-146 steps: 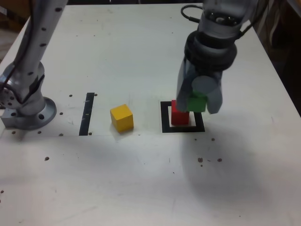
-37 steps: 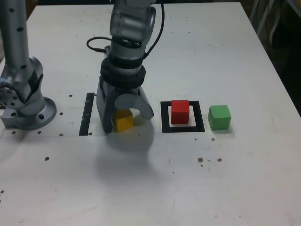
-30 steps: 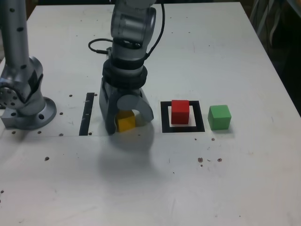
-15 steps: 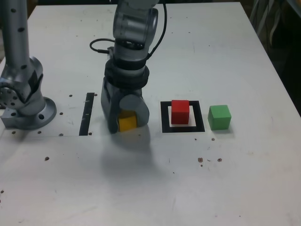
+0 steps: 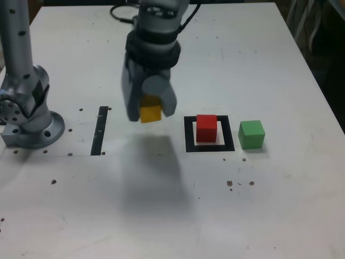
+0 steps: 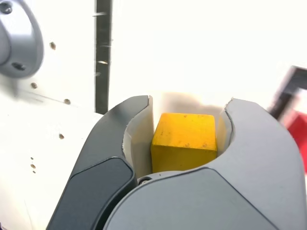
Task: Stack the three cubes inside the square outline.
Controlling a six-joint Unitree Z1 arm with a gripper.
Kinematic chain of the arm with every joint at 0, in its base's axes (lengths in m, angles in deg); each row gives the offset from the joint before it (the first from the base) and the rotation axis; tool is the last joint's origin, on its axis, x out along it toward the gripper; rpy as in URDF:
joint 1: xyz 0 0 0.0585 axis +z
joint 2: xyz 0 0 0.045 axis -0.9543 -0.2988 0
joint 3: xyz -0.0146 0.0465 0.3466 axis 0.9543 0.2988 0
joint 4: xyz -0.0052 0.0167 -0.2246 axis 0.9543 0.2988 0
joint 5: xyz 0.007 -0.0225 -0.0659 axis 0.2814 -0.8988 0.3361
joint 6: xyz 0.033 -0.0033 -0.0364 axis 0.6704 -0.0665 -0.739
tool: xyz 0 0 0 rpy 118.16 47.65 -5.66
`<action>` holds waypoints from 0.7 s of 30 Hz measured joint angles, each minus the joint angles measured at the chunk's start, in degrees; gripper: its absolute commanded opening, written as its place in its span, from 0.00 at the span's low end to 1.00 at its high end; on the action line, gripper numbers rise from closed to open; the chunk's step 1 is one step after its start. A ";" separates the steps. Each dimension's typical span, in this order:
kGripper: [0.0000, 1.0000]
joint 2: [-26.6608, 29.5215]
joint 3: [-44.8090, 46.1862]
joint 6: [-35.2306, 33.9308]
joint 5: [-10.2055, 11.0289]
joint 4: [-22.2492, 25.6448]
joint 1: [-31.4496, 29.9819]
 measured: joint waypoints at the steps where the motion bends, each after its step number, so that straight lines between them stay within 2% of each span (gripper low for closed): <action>1: 0.11 -0.11 -1.58 1.58 0.56 0.06 0.00; 5: 0.11 -1.66 -8.50 7.89 2.55 0.23 0.00; 8: 0.11 -4.00 -11.76 11.67 2.99 0.25 0.00; 14: 0.11 -5.84 -14.23 14.44 4.15 0.29 0.00; 21: 0.11 -9.95 -15.68 16.14 3.09 0.35 0.00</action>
